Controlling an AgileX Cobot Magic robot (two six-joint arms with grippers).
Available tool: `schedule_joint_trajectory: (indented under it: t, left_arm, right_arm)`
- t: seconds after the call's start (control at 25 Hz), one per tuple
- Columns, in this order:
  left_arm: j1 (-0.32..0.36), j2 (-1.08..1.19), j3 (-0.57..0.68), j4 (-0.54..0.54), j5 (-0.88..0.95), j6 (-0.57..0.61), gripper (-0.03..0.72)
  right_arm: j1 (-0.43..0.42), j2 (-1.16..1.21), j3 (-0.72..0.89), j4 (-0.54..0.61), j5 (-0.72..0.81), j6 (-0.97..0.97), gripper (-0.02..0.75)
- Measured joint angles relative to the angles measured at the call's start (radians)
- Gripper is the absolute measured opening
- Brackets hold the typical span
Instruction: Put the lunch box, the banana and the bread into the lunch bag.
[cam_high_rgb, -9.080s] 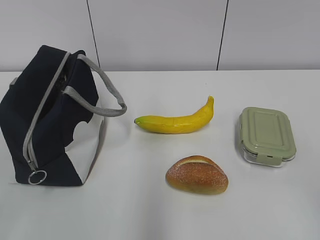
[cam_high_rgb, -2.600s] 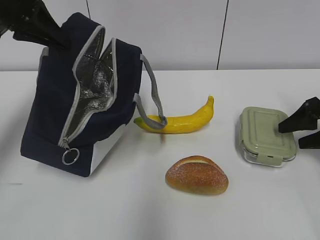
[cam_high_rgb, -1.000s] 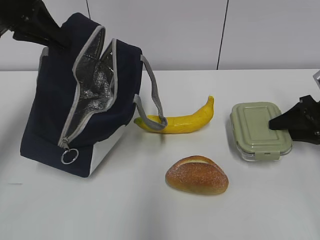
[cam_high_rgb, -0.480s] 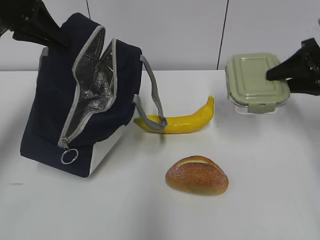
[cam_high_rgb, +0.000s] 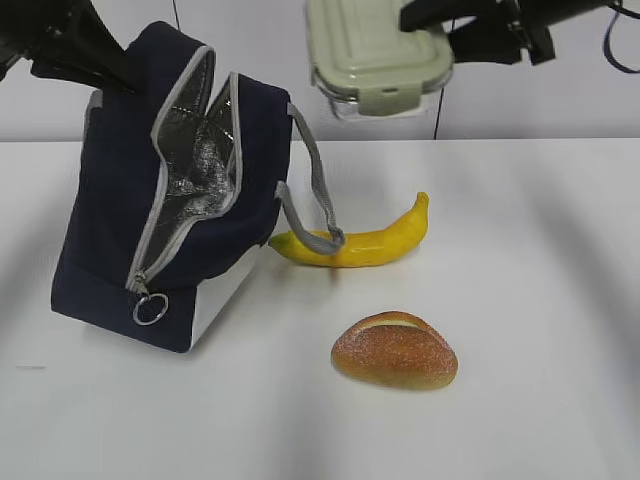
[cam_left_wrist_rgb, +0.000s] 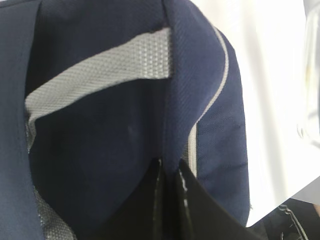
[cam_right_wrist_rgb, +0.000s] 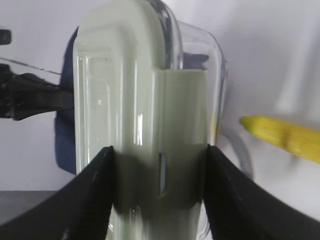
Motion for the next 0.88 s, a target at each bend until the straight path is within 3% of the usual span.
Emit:
schedule_joint_trajectory:
  t: [0.28, 0.52, 0.88]
  left_arm:
    - [0.000, 0.000, 0.000, -0.009, 0.000, 0.000, -0.015]
    - [0.018, 0.000, 0.000, -0.029, 0.000, 0.000, -0.015]
    - [-0.012, 0.000, 0.000, -0.040, -0.002, 0.000, -0.015]
  right_arm:
    - [0.151, 0.005, -0.045, -0.055, 0.004, 0.086, 0.398]
    - [0.242, 0.077, -0.054, -0.090, -0.102, 0.123, 0.398]
    - [0.318, 0.219, -0.160, -0.209, -0.179, 0.205, 0.398]
